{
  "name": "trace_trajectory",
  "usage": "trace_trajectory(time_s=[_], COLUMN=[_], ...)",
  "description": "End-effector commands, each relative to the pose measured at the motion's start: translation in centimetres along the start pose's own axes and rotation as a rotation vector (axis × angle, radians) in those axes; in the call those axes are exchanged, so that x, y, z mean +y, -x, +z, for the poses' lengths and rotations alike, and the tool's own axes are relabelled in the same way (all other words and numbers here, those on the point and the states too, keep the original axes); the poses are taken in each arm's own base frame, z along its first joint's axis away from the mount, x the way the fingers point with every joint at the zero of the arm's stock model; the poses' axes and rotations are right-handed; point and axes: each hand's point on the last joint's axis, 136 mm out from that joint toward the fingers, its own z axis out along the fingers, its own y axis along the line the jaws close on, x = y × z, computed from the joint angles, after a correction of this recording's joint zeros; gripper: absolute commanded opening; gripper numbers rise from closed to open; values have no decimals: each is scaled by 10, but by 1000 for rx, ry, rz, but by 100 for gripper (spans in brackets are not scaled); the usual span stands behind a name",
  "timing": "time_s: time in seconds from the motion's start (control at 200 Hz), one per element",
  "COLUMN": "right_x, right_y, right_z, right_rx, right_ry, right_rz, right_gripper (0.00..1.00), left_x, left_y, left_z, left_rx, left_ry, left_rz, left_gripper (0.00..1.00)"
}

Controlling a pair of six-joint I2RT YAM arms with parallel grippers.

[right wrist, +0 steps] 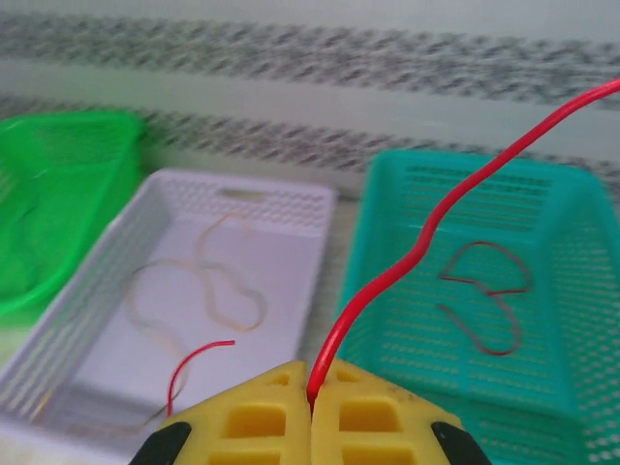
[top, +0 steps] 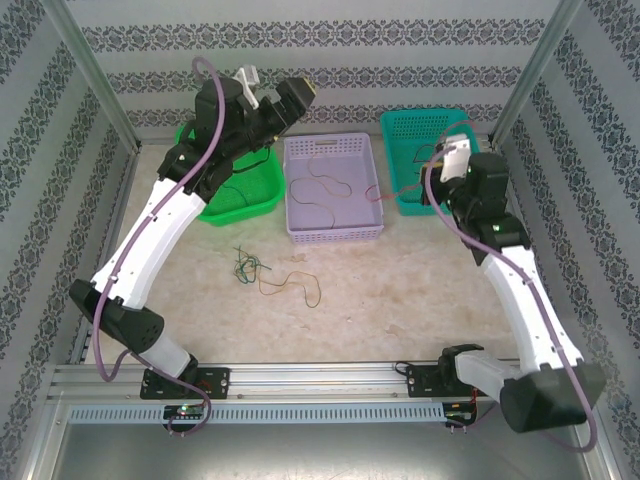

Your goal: Untangle the cables

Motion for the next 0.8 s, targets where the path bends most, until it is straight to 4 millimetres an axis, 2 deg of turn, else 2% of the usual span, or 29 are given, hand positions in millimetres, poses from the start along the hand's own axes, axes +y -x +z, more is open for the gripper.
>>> trace_trajectory(time_s=[0.0,0.135,0.23,0.31,0.485,0.634,0.794], right_x=[-69,-117,-140,-151,-150,-145,-139], right_y=[29,34,35,40,38,14,-3], right_z=[11,33,45,55,101,126,153], right_rx=[-109,-244,-341,-432,-487,-558,-536], right_ry=[-281,-433,-545,-617,-683,-738,-746], right_rz=[214,546,753,935,1246,1461,1525], right_gripper=[0,0,0,0,0,0,0], left_x=[29,33,32,35,49,58,63], left_y=[-47,-79,-91,-97,-102,-105,-105], left_z=[12,13,11,9,-3,-12,-18], left_rx=[123,189,217,227,220,214,210], left_ry=[69,71,71,77,119,142,159], left_rz=[19,19,24,24,26,16,21], left_gripper=[98,97,97,96,96,96,95])
